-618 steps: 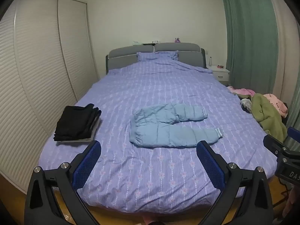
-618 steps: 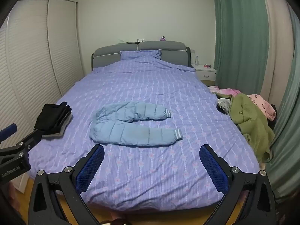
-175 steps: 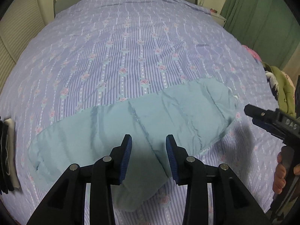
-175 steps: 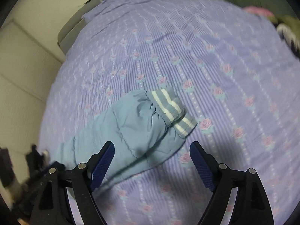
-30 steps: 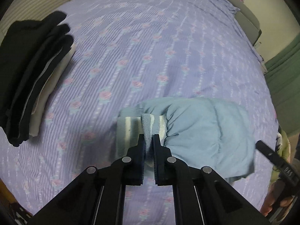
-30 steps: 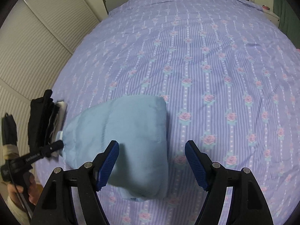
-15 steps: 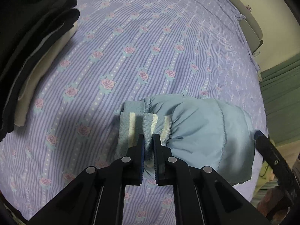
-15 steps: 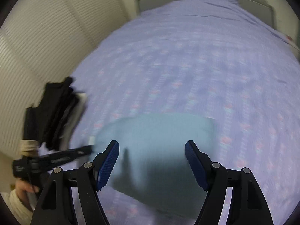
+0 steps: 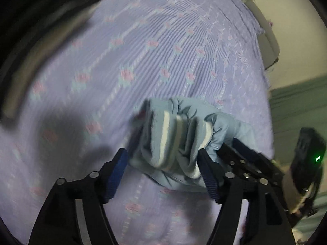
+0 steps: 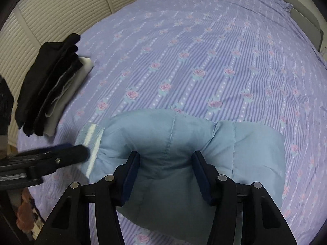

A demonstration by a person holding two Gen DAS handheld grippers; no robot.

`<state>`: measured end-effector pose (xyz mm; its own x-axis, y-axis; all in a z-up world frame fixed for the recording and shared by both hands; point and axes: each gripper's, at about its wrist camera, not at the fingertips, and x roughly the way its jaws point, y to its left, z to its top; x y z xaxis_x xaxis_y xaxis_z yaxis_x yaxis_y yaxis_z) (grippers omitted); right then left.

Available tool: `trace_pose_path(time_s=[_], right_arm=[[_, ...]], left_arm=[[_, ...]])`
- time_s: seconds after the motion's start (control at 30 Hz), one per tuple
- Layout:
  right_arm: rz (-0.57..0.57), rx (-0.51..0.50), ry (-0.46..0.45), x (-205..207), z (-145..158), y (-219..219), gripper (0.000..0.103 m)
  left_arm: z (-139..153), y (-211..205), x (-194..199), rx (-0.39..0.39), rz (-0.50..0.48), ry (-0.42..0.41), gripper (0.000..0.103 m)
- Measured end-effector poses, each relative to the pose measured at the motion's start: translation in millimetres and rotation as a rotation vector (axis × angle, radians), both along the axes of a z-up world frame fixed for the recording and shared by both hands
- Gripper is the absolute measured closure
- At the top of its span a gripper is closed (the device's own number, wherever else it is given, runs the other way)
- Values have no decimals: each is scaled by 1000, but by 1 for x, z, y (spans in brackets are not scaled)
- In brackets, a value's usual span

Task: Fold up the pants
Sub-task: 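Grasp the bundle with the left gripper while the right gripper grasps its other end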

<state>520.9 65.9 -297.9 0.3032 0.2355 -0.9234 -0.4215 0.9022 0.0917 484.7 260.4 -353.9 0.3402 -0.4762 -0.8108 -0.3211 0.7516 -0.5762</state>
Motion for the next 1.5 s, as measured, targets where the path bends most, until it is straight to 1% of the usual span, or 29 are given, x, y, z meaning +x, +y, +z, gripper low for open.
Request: trace_pose_path(time_s=[0.07, 0.13, 0.17, 0.2, 0.27, 0.3, 0.37, 0.47, 0.57, 0.63, 0.7, 0.73, 0.83, 0.87, 0.93, 0.97, 1.07, 1.13, 1.17, 1.23, 1.27, 1.3, 1.33, 1.37, 1.4, 1.5], right_arm=[[2, -16, -8, -2, -5, 0, 48], [-2, -24, -15, -4, -9, 1, 48], [-6, -28, -19, -5, -10, -1, 47], [-11, -29, -21, -7, -11, -1, 47], [-17, -33, -28, -7, -12, 2, 47], [-15, -40, -34, -8, -13, 2, 47], [-15, -48, -41, -9, -13, 3, 47], [-15, -44, -41, -8, -15, 3, 47], [-13, -39, -39, -9, -13, 0, 47], [-9, -41, -44, -10, -13, 0, 47], [-12, -29, -42, -9, -13, -2, 47], [-13, -25, -41, -10, -13, -3, 47], [-10, -17, -38, -8, -12, -4, 47], [-9, -18, -37, -8, -13, -4, 47], [-10, -20, -40, -9, -12, -4, 48], [-10, -20, -41, -8, -12, -4, 48], [-10, -20, -40, -6, -12, -2, 48], [-18, -19, -41, -4, -12, -2, 48], [-24, -19, -40, -3, -13, -2, 48], [-34, -8, -35, 0, -13, -4, 48], [-38, -1, -34, 0, -13, -5, 47], [-41, 10, -30, 1, -12, -6, 47], [-41, 18, -27, 1, -11, -7, 47], [-42, 23, -29, 1, -10, -8, 47], [-45, 31, -31, 1, -9, -9, 47], [-61, 47, -9, 2, -4, -17, 47]], left_arm=[[-12, 1, -3, -63, 33, 18, 27], [-20, 0, -3, -96, 34, 33, 27], [-21, -2, -3, -105, 23, 28, 26], [-23, -2, -4, -105, 11, 20, 22], [-25, -5, -3, -80, 0, 9, 19], [-28, -6, -1, -82, 4, 4, 16], [-36, -7, 0, -120, 20, 8, 14], [-42, -6, -11, -191, 62, 25, 14], [-43, -6, -18, -200, 89, 15, 14], [-43, -8, -17, -225, 111, 23, 14], [-40, -12, -16, -256, 114, -3, 14], [-39, -16, -13, -243, 113, -10, 11], [-44, -20, -2, -174, 113, 0, 9], [-48, -19, 1, -177, 126, 3, 7], [-61, -12, 3, -228, 158, 1, 2], [-67, -10, 5, -255, 167, -2, 2], [-74, -7, 9, -275, 187, -10, 0], [-73, -9, 11, -260, 200, -6, 0], [-69, -11, 14, -241, 195, 1, 2], [-60, -15, 17, -213, 169, 2, 21], [-49, -17, 18, -167, 139, -8, 26], [-35, -21, 19, -102, 93, -31, 37], [-23, -27, 21, -53, 56, -55, 43], [-12, -33, 20, -4, 29, -72, 44], [-7, -36, 20, 19, 21, -82, 45], [-8, -41, 21, 47, 25, -77, 45]])
